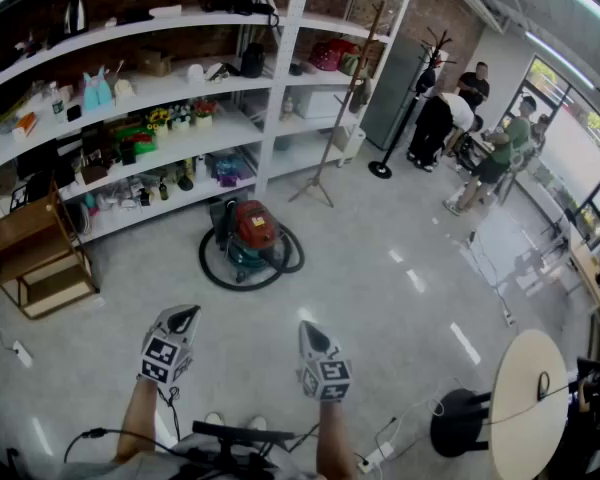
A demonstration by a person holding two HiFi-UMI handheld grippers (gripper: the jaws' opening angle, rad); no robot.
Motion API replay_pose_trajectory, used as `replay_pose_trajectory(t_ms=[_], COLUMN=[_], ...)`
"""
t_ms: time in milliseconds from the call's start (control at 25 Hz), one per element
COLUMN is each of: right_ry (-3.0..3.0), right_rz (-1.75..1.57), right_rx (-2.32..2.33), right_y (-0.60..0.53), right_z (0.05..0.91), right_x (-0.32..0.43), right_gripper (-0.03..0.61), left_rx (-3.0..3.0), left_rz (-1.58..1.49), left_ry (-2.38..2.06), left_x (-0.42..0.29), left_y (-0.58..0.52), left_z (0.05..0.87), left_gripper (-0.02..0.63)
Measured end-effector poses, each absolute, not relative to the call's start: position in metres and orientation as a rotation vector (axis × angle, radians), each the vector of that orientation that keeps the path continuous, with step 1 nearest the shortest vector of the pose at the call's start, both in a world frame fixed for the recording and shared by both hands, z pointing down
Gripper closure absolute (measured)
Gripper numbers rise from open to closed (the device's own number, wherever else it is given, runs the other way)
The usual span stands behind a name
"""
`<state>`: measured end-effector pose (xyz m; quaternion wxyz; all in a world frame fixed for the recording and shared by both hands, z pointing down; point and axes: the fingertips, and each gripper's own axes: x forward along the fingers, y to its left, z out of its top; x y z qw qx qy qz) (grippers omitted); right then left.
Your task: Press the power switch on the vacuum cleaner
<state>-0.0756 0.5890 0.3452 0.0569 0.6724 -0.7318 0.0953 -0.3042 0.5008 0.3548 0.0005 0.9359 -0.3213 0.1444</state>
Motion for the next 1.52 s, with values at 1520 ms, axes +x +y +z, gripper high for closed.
replay_pose_trajectory(t_ms=[1520], right_ry=[-2.29], right_rz=[0.318], right_rx=[2.01], right_y=[0.601], right_z=[0.363], right_x=[-0.014], right_gripper=[0.568], left_rx=[2.965], left_rz=[0.486], left_ry=[-1.041], left_x=[-0.224], left_y=[0.519], left_z=[0.347], left_gripper=[0.62])
